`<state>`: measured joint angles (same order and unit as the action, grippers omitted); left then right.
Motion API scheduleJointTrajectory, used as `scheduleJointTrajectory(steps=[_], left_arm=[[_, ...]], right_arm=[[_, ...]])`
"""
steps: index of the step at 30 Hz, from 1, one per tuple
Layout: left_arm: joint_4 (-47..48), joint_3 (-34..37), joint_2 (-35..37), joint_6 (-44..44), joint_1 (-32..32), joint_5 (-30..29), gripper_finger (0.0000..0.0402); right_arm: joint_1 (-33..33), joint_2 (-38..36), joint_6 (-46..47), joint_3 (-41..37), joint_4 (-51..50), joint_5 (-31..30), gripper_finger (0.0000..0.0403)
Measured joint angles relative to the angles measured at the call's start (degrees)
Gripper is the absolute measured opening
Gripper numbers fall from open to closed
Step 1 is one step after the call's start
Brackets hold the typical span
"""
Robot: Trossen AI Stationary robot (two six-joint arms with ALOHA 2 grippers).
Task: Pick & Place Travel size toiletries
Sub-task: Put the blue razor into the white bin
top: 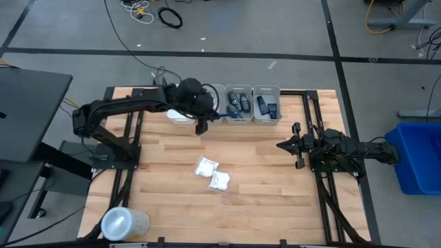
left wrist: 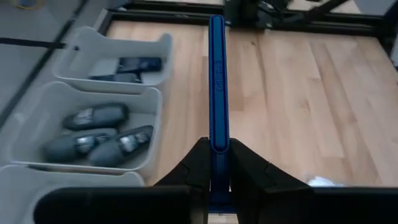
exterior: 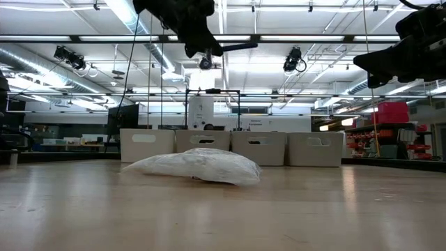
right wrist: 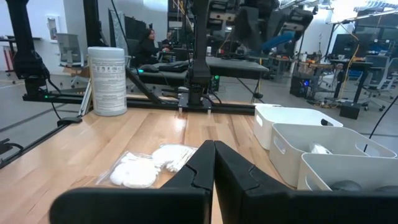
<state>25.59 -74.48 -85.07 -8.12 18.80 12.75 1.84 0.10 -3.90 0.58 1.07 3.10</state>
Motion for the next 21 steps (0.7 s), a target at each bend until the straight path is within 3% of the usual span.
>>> scheduleJointTrajectory(steps=[10, 21], left_arm=[[0.5, 0.6, 0.4, 1.8, 3.3, -3.3, 0.0042], [3.3, 5.0, 0.4, 13.6, 11.1, -12.8, 0.0045]], right_arm=[[0.0, 0.0, 0.0, 0.0, 0.0, 0.0, 0.0014], [0.0, 0.0, 0.0, 0.0, 0.0, 0.0, 0.0014]])
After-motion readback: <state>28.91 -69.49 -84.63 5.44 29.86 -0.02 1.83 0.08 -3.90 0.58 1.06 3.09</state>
